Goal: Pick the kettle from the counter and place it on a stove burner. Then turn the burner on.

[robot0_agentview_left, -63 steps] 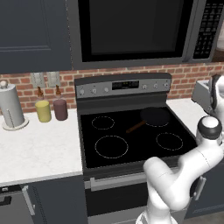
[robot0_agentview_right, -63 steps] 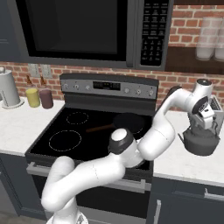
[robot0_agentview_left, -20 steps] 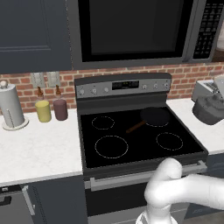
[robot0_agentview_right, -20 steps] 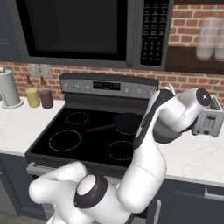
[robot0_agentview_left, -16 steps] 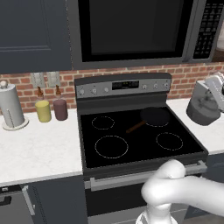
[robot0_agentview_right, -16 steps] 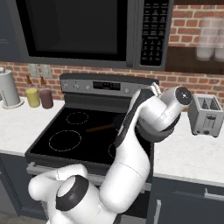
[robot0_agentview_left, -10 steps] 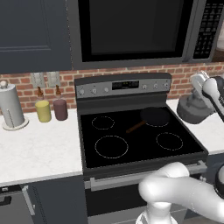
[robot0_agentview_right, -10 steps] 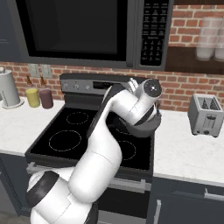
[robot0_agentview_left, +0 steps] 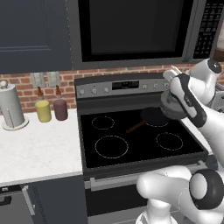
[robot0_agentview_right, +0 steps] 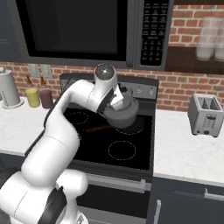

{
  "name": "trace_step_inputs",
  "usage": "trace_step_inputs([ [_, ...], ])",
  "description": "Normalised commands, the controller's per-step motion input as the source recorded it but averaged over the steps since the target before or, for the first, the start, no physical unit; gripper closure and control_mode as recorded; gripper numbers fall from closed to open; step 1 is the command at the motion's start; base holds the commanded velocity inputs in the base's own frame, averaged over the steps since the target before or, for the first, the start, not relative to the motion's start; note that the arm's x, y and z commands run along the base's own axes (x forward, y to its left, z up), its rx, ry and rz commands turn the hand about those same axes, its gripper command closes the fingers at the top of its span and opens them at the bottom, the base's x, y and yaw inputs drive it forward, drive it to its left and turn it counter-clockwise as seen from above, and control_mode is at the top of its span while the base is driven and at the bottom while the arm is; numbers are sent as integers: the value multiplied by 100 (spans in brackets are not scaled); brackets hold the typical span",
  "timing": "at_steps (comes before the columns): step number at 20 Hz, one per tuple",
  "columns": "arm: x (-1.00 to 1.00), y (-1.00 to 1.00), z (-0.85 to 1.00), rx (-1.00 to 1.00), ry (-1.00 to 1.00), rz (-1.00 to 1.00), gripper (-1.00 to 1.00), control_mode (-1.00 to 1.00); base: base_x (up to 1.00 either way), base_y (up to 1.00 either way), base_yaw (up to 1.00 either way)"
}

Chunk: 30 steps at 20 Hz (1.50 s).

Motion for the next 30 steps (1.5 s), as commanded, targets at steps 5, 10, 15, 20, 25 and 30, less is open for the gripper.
trace_step_inputs([
  [5,0,100,-3,0,7,0,100,-100,0,0,0],
  [10,0,100,-10,0,11,0,100,-100,0,0,0],
  [15,0,100,-10,0,10,0,100,-100,0,0,0],
  [20,0,100,-4,0,10,0,100,-100,0,0,0],
  [25,0,99,-15,9,8,2,100,-100,0,0,0],
  [30,5,46,-15,0,6,6,100,-100,0,0,0],
])
